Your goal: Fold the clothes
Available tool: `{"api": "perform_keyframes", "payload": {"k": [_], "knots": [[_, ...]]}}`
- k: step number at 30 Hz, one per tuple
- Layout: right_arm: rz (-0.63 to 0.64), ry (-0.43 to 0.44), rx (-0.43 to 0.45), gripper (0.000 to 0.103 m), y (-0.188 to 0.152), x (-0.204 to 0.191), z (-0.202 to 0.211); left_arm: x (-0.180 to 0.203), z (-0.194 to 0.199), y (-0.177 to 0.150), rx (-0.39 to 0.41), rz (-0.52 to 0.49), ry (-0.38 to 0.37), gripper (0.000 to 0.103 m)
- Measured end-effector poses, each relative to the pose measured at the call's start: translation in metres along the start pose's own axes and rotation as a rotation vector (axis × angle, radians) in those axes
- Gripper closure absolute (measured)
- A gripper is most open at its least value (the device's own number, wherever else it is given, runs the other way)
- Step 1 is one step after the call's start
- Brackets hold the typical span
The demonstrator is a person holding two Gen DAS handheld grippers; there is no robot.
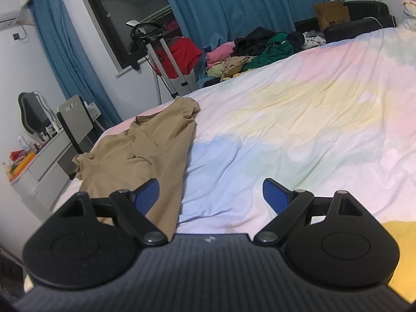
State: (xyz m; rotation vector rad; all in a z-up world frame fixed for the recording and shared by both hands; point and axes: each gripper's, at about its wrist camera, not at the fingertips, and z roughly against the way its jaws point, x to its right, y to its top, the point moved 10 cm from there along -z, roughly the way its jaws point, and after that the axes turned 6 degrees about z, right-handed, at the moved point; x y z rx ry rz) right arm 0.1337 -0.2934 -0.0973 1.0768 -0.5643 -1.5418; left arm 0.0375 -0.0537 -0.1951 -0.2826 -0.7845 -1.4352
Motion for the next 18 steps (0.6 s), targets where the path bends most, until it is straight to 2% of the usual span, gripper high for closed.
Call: {"api": "perform_keyframes", "payload": {"k": [3, 7, 9, 11, 14, 18], "knots": [[0.026, 0.054, -0.022, 0.015, 0.003, -0.018, -0.011, 0.004, -0.003, -0.002, 0.027, -0.029, 0.036, 0.097], [0.084, 0.164, -0.006, 0.020, 0.033, -0.068, -0.037, 0.007, 0.002, -0.003, 0.064, -0.054, 0.058, 0.097], [0.133, 0.224, -0.003, 0.022, 0.048, -0.099, -0.062, 0.003, 0.008, -0.003, 0.078, -0.053, 0.064, 0.097], [0.178, 0.257, -0.030, 0.028, 0.054, -0.124, -0.098, 0.000, 0.013, -0.002, 0.093, -0.054, 0.073, 0.097], [0.237, 0.278, -0.078, 0.032, 0.053, -0.151, -0.163, -0.002, 0.016, -0.003, 0.112, -0.067, 0.090, 0.096], [0.332, 0.211, -0.138, 0.035, 0.031, -0.156, -0.240, -0.011, 0.028, -0.006, 0.139, -0.065, 0.101, 0.096]]}}
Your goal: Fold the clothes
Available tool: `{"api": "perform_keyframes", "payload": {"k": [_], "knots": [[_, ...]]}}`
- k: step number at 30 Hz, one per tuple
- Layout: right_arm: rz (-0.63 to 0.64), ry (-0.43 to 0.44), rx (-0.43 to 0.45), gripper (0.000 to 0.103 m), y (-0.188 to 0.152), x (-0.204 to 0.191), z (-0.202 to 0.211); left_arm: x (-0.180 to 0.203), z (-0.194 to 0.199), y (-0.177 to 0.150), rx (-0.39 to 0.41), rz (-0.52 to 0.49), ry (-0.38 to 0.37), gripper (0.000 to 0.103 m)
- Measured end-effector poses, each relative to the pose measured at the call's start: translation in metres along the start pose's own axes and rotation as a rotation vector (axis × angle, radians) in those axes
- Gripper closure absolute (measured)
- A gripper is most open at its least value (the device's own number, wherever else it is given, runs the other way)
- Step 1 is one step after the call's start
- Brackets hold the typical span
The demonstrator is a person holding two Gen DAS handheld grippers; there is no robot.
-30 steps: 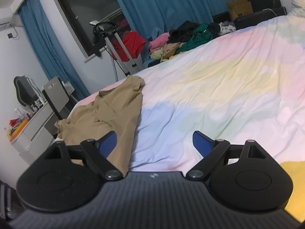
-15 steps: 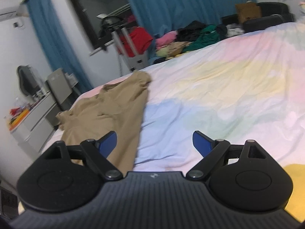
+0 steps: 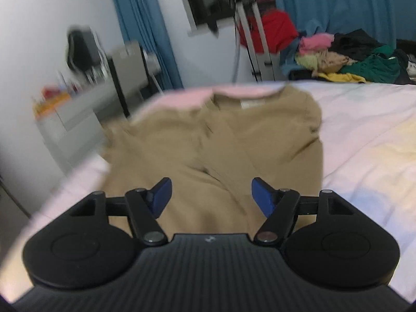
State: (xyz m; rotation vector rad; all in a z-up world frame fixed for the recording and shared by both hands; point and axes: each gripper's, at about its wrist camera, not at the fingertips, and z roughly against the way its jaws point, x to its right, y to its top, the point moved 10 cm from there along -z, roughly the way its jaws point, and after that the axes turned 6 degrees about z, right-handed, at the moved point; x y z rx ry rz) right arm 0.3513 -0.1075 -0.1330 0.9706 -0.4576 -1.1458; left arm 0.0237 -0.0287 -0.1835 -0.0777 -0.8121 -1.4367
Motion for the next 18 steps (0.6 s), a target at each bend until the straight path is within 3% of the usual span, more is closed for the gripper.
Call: {"api": "perform_keyframes", "payload": {"k": [3, 5, 7, 12, 18], "knots": [[0.005, -0.011, -0.014, 0.048, -0.009, 0.008, -0.032, -0.002, 0.005, -0.003, 0.016, -0.026, 0.017, 0.096], [-0.006, -0.019, -0.015, 0.086, -0.011, 0.014, -0.042, 0.000, 0.003, -0.003, 0.024, -0.044, 0.028, 0.098], [-0.020, -0.017, -0.003, 0.095, -0.008, 0.016, -0.048, 0.000, 0.008, -0.004, 0.034, -0.056, 0.020, 0.098], [-0.070, 0.045, 0.113, 0.096, 0.023, 0.007, -0.038, 0.008, 0.015, -0.013, 0.064, -0.120, 0.029, 0.098], [-0.072, 0.010, 0.093, 0.094, 0.019, 0.013, -0.048, 0.004, 0.010, -0.010, 0.067, -0.136, 0.065, 0.092]]}}
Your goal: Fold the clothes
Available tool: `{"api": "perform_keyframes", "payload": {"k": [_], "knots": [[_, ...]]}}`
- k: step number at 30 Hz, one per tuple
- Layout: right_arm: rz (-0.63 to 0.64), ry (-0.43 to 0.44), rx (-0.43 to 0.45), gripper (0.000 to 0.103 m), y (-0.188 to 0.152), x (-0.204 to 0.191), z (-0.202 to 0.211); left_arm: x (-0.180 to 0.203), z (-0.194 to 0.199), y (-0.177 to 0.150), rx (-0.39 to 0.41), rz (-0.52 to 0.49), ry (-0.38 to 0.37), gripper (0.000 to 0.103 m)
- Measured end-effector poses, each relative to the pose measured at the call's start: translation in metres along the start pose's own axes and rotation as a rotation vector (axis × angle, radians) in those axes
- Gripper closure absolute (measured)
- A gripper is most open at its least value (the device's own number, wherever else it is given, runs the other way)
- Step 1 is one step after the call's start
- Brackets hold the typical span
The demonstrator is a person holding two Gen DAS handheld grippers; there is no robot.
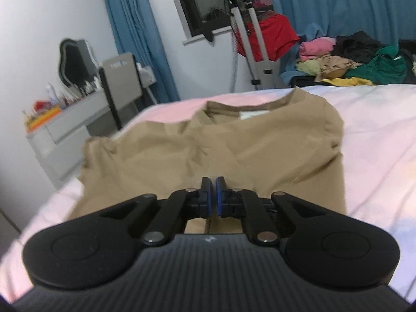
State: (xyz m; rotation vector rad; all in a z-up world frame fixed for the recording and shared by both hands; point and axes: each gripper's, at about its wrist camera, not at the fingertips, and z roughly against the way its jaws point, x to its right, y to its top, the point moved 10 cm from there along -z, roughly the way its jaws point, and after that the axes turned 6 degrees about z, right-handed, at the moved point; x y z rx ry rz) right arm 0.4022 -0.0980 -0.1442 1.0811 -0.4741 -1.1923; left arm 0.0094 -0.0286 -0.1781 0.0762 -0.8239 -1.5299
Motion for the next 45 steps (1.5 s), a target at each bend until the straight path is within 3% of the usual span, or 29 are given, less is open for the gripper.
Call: {"api": "perform_keyframes", "payload": {"k": [2, 3, 4, 5, 7, 12, 15, 17, 20, 23, 27, 31, 34, 38, 45], "knots": [[-0.022, -0.017, -0.012, 0.092, -0.004, 0.006, 0.002, -0.002, 0.003, 0.001, 0.003, 0.001, 0.025, 0.066], [-0.033, -0.019, -0.017, 0.090, -0.004, 0.008, 0.004, -0.004, 0.004, 0.002, 0.006, 0.005, 0.036, 0.061], [-0.040, -0.013, -0.018, 0.079, -0.003, 0.009, 0.009, -0.005, 0.007, 0.003, 0.010, 0.008, 0.042, 0.056], [-0.044, -0.006, -0.019, 0.054, -0.002, 0.008, 0.015, -0.007, 0.010, 0.004, 0.016, 0.012, 0.047, 0.051], [-0.029, 0.003, -0.009, 0.022, 0.002, 0.002, 0.032, -0.010, 0.018, 0.006, 0.027, 0.017, 0.063, 0.043], [0.006, 0.015, 0.012, 0.021, 0.010, -0.011, 0.083, -0.028, 0.056, 0.017, 0.085, 0.082, 0.116, 0.034], [-0.007, 0.029, 0.025, 0.021, 0.010, -0.016, 0.120, -0.045, 0.076, 0.028, 0.108, 0.130, 0.191, 0.028], [-0.027, 0.032, 0.037, 0.021, 0.007, -0.017, 0.147, -0.057, 0.086, 0.036, 0.113, 0.133, 0.275, 0.034], [-0.071, 0.047, 0.051, 0.021, -0.002, -0.016, 0.185, -0.059, 0.094, 0.049, 0.109, -0.001, 0.412, 0.034], [-0.085, 0.035, 0.053, 0.021, -0.019, -0.011, 0.213, -0.059, 0.084, 0.057, 0.040, -0.094, 0.468, 0.035], [-0.064, -0.021, 0.038, 0.021, -0.037, -0.005, 0.228, -0.075, 0.058, 0.062, -0.065, -0.108, 0.516, 0.041], [-0.077, -0.014, 0.036, 0.021, -0.038, -0.003, 0.226, -0.104, 0.046, 0.055, -0.145, 0.015, 0.530, 0.060], [-0.076, -0.018, 0.040, 0.021, -0.039, -0.002, 0.225, -0.111, 0.058, 0.059, -0.146, 0.059, 0.511, 0.094], [-0.076, -0.029, 0.047, 0.021, -0.039, 0.001, 0.225, -0.122, 0.084, 0.059, -0.149, 0.196, 0.456, 0.096], [-0.056, -0.049, 0.078, 0.021, -0.033, -0.001, 0.227, -0.137, 0.098, 0.040, -0.201, 0.248, 0.513, 0.097]]}}
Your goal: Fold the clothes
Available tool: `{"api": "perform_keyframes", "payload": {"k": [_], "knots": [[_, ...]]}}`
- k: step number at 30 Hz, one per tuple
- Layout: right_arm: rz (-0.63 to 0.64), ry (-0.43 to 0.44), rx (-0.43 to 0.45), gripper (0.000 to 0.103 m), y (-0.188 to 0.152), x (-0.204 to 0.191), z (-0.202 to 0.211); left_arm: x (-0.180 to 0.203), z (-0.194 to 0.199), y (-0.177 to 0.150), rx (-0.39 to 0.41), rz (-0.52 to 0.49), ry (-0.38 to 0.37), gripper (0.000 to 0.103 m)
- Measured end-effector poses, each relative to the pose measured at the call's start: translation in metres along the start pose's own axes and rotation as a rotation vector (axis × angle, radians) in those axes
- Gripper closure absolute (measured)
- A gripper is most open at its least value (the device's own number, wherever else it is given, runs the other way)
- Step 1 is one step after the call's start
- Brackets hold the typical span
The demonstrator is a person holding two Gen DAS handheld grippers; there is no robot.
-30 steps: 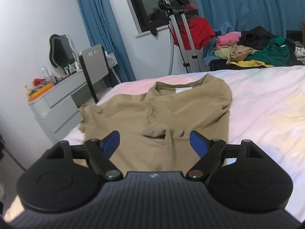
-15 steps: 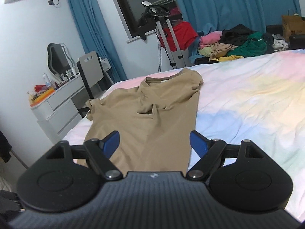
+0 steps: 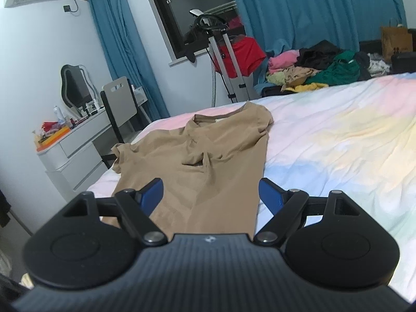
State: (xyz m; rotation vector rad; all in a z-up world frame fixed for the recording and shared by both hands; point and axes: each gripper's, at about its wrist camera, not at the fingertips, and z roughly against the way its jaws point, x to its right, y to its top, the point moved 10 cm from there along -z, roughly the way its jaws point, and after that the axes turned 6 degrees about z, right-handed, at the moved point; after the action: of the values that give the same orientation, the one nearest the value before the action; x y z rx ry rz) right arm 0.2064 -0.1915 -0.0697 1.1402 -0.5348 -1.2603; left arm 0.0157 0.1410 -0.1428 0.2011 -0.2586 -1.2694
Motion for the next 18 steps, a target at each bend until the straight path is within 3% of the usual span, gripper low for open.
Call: {"api": "perform_keyframes", "payload": {"k": [1, 3, 5, 7, 11, 18], "knots": [[0.003, 0.003, 0.003, 0.021, 0.000, -0.001, 0.001, 0.000, 0.003, 0.000, 0.010, -0.003, -0.006, 0.095], [0.007, 0.007, 0.010, 0.021, 0.001, -0.004, 0.005, 0.007, 0.014, 0.002, 0.063, -0.030, -0.014, 0.081], [0.010, 0.010, 0.021, 0.021, 0.002, -0.006, 0.009, 0.014, 0.027, 0.004, 0.120, -0.061, -0.020, 0.056], [0.011, 0.013, 0.036, 0.021, 0.005, -0.009, 0.014, 0.024, 0.041, 0.005, 0.187, -0.090, -0.038, 0.051], [0.017, 0.010, 0.078, 0.021, 0.013, -0.015, 0.025, 0.051, 0.063, 0.009, 0.320, -0.086, -0.127, 0.026], [0.045, -0.021, 0.139, 0.021, 0.020, -0.023, 0.038, 0.105, 0.072, 0.041, 0.513, -0.148, -0.161, 0.016]]}}
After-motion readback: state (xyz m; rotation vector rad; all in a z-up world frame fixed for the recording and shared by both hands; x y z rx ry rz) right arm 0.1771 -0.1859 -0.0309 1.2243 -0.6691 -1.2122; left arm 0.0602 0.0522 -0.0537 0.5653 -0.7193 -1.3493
